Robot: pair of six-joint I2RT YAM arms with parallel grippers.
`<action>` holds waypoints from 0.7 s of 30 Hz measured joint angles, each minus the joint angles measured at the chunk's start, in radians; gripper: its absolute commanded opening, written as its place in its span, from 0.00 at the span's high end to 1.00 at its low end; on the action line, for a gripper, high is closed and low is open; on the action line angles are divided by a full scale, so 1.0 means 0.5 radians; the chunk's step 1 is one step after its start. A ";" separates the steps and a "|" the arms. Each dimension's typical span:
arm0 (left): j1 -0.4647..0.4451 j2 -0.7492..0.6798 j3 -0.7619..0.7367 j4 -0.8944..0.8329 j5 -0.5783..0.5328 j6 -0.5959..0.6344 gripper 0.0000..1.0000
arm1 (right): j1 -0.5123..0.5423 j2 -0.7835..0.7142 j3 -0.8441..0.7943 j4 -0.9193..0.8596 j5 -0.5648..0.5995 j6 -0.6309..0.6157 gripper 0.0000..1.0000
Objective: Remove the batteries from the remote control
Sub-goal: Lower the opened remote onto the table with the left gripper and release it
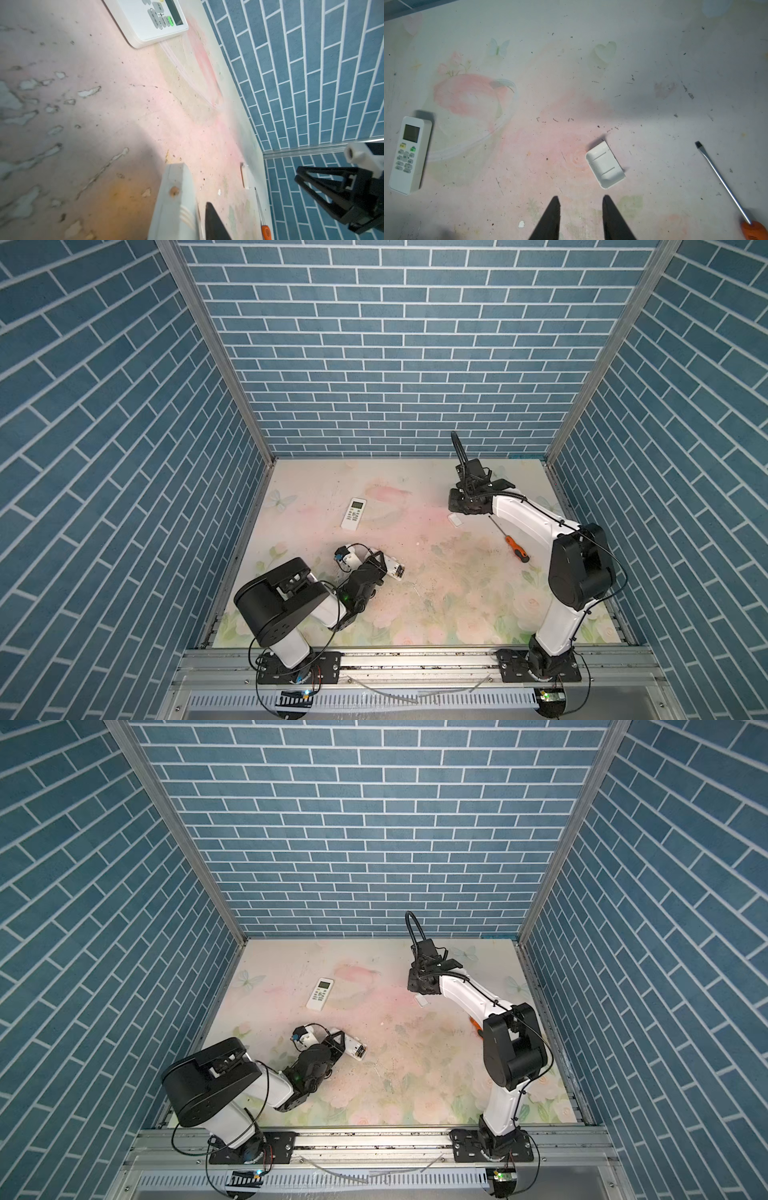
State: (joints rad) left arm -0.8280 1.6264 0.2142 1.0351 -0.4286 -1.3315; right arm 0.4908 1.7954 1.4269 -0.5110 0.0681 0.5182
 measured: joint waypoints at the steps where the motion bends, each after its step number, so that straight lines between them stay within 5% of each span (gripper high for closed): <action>1: -0.002 -0.021 -0.011 -0.033 -0.002 -0.002 0.65 | 0.000 -0.008 -0.005 -0.002 -0.002 0.000 0.64; 21: -0.083 -0.796 -0.040 -1.026 -0.125 -0.034 0.52 | 0.056 -0.143 -0.034 0.003 -0.019 0.000 0.64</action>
State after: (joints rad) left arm -0.8696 1.2285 0.1944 0.5220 -0.4911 -1.3487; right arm 0.5186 1.7237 1.4097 -0.5095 0.0586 0.5182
